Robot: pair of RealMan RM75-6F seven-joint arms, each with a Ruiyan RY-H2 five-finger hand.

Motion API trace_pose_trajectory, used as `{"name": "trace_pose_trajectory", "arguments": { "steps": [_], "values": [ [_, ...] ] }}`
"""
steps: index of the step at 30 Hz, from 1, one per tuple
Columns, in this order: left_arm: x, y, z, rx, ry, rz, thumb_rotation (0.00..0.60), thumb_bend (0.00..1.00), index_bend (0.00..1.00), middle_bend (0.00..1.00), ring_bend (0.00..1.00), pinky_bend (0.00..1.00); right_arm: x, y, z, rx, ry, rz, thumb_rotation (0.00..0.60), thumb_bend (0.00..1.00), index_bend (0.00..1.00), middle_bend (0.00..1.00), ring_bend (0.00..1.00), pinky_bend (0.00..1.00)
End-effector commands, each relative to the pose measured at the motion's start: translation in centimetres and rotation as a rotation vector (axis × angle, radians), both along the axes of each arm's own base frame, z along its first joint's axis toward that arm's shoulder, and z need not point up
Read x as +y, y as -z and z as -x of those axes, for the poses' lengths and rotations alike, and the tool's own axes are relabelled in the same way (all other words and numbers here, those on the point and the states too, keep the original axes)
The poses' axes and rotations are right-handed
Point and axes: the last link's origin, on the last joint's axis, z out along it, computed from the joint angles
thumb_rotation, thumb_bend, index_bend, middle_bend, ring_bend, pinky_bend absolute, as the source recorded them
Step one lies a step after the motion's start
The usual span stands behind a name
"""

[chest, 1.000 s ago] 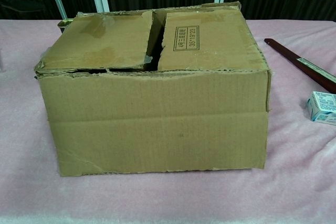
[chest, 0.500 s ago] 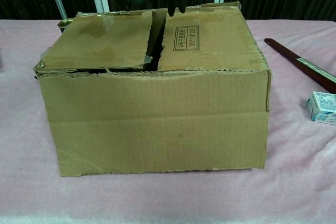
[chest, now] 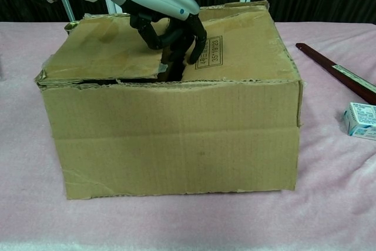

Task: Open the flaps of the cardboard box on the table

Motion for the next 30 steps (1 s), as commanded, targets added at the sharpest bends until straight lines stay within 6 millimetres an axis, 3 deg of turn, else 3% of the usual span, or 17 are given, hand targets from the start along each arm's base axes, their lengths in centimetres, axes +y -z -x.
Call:
{"name": "trace_pose_trajectory", "arguments": {
  "steps": [1, 13, 23, 30],
  "values": [
    [0.1, -0.8, 0.0, 0.005, 0.004, -0.017, 0.600, 0.97, 0.41, 0.57, 0.44, 0.46, 0.0, 0.1, 0.0, -0.004, 0.000, -0.003, 0.496, 0.16, 0.00, 0.00, 0.00, 0.24],
    [0.0, -6.5, -0.7, -0.059, -0.005, -0.111, 0.600, 0.98, 0.42, 0.59, 0.45, 0.47, 0.1, 0.4, -0.2, -0.011, -0.004, -0.012, 0.506, 0.16, 0.00, 0.00, 0.00, 0.24],
    [-1.8, -12.1, 0.9, -0.099, -0.023, -0.191, 0.600, 0.96, 0.42, 0.59, 0.45, 0.47, 0.2, 0.7, -0.4, -0.017, -0.006, -0.023, 0.508, 0.16, 0.00, 0.00, 0.00, 0.24],
    [-3.0, -15.1, 2.4, -0.134, -0.039, -0.243, 0.600, 0.96, 0.42, 0.58, 0.45, 0.47, 0.2, 0.9, -0.5, -0.015, -0.011, -0.028, 0.508, 0.16, 0.00, 0.00, 0.00, 0.24]
  ]
}}
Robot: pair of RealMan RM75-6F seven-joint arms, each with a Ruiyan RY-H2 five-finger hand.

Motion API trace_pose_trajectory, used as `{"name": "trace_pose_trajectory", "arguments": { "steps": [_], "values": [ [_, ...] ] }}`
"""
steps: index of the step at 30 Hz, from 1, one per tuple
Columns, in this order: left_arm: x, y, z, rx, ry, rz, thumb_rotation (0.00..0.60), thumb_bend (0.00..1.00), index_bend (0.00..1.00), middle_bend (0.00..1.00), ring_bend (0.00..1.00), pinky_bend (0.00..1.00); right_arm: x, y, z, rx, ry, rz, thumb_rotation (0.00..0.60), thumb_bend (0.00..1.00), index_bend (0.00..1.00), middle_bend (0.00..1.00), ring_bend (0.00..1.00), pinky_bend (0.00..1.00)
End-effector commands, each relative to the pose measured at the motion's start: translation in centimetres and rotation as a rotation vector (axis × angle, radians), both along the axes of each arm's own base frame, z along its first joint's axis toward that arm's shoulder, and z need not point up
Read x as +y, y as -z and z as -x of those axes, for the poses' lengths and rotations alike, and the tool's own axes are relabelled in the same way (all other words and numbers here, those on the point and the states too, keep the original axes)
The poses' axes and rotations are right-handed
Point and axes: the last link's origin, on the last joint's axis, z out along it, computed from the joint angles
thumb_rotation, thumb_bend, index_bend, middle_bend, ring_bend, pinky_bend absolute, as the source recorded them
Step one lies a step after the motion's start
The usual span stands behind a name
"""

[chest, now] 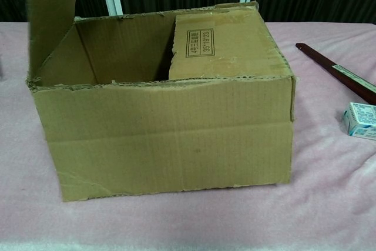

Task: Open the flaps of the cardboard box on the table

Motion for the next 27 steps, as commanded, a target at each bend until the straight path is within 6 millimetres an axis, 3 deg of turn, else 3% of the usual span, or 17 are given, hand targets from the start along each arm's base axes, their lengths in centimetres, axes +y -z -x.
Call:
{"name": "trace_pose_trajectory", "arguments": {
  "steps": [1, 16, 20, 24, 27],
  "values": [
    [-0.8, -1.3, 0.9, -0.021, -0.015, -0.017, 0.600, 0.96, 0.42, 0.58, 0.45, 0.47, 0.0, 0.1, -0.1, 0.002, -0.003, -0.001, 0.510, 0.16, 0.00, 0.00, 0.00, 0.24],
    [-3.5, -5.7, 7.0, -0.036, -0.130, -0.085, 0.600, 0.89, 0.39, 0.55, 0.43, 0.47, 0.1, 0.5, -0.2, 0.014, -0.005, -0.018, 0.531, 0.16, 0.00, 0.00, 0.00, 0.24],
    [-5.0, -6.5, 9.7, -0.038, -0.185, -0.097, 0.600, 0.85, 0.38, 0.55, 0.43, 0.47, 0.1, 0.6, -0.2, 0.016, -0.003, -0.022, 0.549, 0.16, 0.00, 0.00, 0.00, 0.24],
    [-6.2, -7.2, 12.6, -0.059, -0.248, -0.120, 0.600, 0.74, 0.35, 0.50, 0.39, 0.42, 0.1, 0.8, -0.2, 0.027, -0.005, -0.028, 0.570, 0.16, 0.00, 0.00, 0.00, 0.24],
    [-7.1, -7.5, 14.7, -0.112, -0.295, -0.156, 0.600, 0.56, 0.25, 0.33, 0.24, 0.30, 0.1, 0.9, -0.4, 0.052, -0.017, -0.029, 0.592, 0.17, 0.00, 0.00, 0.00, 0.24]
  ]
}}
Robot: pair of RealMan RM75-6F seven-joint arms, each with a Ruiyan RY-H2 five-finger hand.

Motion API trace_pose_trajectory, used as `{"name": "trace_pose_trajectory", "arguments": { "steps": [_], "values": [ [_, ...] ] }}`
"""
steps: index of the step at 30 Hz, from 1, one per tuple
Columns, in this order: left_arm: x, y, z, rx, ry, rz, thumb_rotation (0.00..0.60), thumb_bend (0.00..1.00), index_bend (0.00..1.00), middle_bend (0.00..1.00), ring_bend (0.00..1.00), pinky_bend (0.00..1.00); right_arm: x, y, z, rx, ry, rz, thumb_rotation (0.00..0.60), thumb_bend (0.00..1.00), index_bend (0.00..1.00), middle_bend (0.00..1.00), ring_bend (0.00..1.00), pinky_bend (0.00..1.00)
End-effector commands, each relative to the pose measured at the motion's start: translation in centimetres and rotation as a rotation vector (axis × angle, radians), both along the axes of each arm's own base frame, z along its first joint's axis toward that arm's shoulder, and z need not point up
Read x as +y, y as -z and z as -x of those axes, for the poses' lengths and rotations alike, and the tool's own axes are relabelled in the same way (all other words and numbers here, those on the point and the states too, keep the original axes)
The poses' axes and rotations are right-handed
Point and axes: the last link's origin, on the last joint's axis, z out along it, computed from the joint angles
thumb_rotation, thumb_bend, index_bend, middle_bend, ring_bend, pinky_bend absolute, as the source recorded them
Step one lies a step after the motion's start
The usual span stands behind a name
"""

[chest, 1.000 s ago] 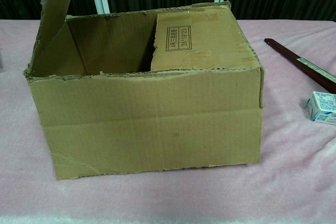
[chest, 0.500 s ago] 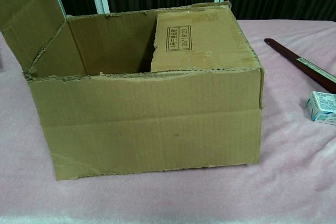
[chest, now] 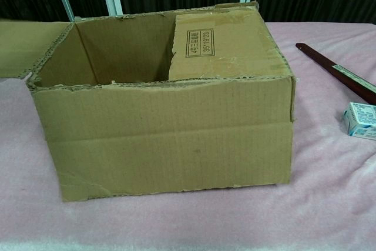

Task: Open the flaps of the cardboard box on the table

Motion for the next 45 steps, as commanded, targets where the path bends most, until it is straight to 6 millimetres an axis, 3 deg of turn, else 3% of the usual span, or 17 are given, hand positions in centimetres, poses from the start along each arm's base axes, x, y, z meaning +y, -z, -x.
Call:
{"name": "trace_pose_trajectory", "arguments": {
  "steps": [1, 4, 8, 11, 18, 24, 28, 30, 36, 45],
  "values": [
    [-1.4, -0.4, 3.1, -0.077, -0.075, -0.056, 0.600, 0.50, 0.22, 0.27, 0.19, 0.26, 0.0, 0.2, -0.3, 0.016, -0.016, -0.001, 0.596, 0.17, 0.00, 0.00, 0.00, 0.24],
    [-2.2, 0.1, 5.1, -0.182, -0.127, -0.123, 0.600, 0.37, 0.14, 0.11, 0.05, 0.12, -0.1, 0.2, -0.9, 0.012, -0.035, -0.003, 0.600, 0.19, 0.00, 0.00, 0.00, 0.24],
    [-3.3, 1.7, 7.9, -0.334, -0.190, -0.249, 0.600, 0.32, 0.08, 0.03, 0.00, 0.04, -0.3, 0.4, -2.4, 0.015, -0.081, -0.032, 0.600, 0.22, 0.00, 0.00, 0.00, 0.24],
    [-4.1, 3.2, 10.3, -0.433, -0.232, -0.371, 0.600, 0.31, 0.05, 0.01, 0.00, 0.02, -0.7, 0.5, -4.2, 0.044, -0.136, -0.088, 0.600, 0.28, 0.00, 0.00, 0.00, 0.24],
    [-5.4, 5.3, 13.8, -0.497, -0.257, -0.514, 0.600, 0.31, 0.04, 0.01, 0.00, 0.02, -2.8, 0.1, -8.9, 0.117, -0.281, -0.180, 0.600, 0.43, 0.00, 0.00, 0.00, 0.24],
    [-5.9, 6.4, 15.7, -0.543, -0.271, -0.532, 0.600, 0.31, 0.04, 0.01, 0.00, 0.02, -4.9, 0.6, -14.9, 0.162, -0.427, -0.240, 0.600, 0.53, 0.05, 0.09, 0.07, 0.27],
    [-5.7, 6.4, 16.1, -0.568, -0.237, -0.543, 0.600, 0.31, 0.04, 0.01, 0.00, 0.02, -5.9, 2.2, -19.9, 0.159, -0.534, -0.316, 0.600, 0.59, 0.14, 0.19, 0.15, 0.30],
    [-5.6, 6.4, 16.3, -0.572, -0.234, -0.546, 0.600, 0.31, 0.04, 0.01, 0.00, 0.02, -6.1, 2.9, -21.1, 0.168, -0.560, -0.341, 0.600, 0.63, 0.19, 0.24, 0.19, 0.31],
    [-5.5, 6.3, 16.8, -0.591, -0.243, -0.544, 0.600, 0.31, 0.04, 0.01, 0.00, 0.02, -7.1, 7.3, -26.9, 0.245, -0.702, -0.467, 0.600, 0.69, 0.28, 0.30, 0.25, 0.35],
    [-5.3, 6.4, 17.3, -0.588, -0.274, -0.533, 0.600, 0.31, 0.04, 0.01, 0.00, 0.02, -8.3, 13.1, -32.2, 0.269, -0.773, -0.589, 0.600, 0.69, 0.30, 0.32, 0.26, 0.35]
  ]
}}
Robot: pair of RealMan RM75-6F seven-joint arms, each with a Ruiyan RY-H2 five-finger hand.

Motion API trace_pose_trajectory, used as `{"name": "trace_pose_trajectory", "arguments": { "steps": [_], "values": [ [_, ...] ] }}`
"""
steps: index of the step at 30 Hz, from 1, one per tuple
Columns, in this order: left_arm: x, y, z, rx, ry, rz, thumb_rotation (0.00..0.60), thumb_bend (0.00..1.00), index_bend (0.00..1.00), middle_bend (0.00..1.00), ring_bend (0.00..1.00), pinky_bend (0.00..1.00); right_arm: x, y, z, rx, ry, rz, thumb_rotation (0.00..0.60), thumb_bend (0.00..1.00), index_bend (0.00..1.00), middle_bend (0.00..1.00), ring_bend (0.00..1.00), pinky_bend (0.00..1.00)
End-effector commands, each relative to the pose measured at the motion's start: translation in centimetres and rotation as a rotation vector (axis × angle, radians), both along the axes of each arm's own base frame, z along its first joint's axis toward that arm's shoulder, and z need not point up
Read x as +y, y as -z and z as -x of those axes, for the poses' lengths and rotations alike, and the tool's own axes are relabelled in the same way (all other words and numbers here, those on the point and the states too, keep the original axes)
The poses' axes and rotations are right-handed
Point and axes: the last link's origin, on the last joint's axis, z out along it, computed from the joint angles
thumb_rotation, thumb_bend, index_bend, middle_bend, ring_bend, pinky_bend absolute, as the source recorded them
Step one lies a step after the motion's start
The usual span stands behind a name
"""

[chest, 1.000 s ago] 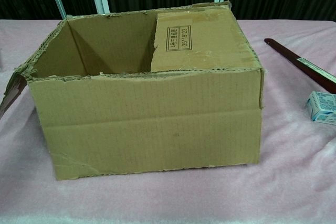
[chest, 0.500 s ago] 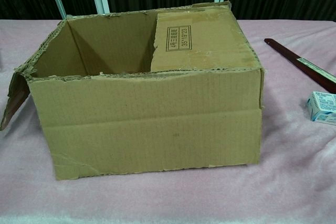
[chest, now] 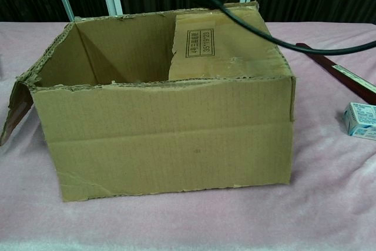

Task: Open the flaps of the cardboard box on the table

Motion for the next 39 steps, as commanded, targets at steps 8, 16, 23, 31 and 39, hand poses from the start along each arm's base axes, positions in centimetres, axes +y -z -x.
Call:
{"name": "trace_pose_trajectory", "arguments": {
  "steps": [8, 16, 23, 31, 39],
  "values": [
    [0.3, 0.0, 0.4, -0.022, -0.021, 0.021, 0.600, 0.31, 0.04, 0.01, 0.00, 0.02, -1.8, 5.7, -3.3, 0.189, -0.054, -0.078, 0.600, 0.69, 0.37, 0.37, 0.30, 0.35],
    [0.4, 0.0, 0.5, -0.033, -0.031, 0.035, 0.600, 0.31, 0.04, 0.01, 0.00, 0.02, -1.6, 7.2, -3.1, 0.260, -0.052, -0.096, 0.600, 0.69, 0.40, 0.40, 0.33, 0.35],
    [0.4, -0.1, 0.5, -0.034, -0.031, 0.032, 0.600, 0.31, 0.04, 0.01, 0.00, 0.02, -2.1, 7.6, -2.3, 0.364, -0.086, -0.051, 0.600, 0.69, 0.48, 0.48, 0.36, 0.35],
    [0.5, 0.0, 0.4, -0.031, -0.027, 0.034, 0.600, 0.31, 0.04, 0.01, 0.00, 0.02, -2.2, 5.8, -2.3, 0.458, -0.180, 0.071, 0.600, 0.69, 0.51, 0.51, 0.38, 0.35],
    [0.4, 0.0, 0.2, -0.032, -0.022, 0.033, 0.600, 0.31, 0.04, 0.01, 0.00, 0.02, -1.5, 3.1, -2.7, 0.493, -0.220, 0.148, 0.600, 0.69, 0.51, 0.51, 0.38, 0.35]
  ]
}}
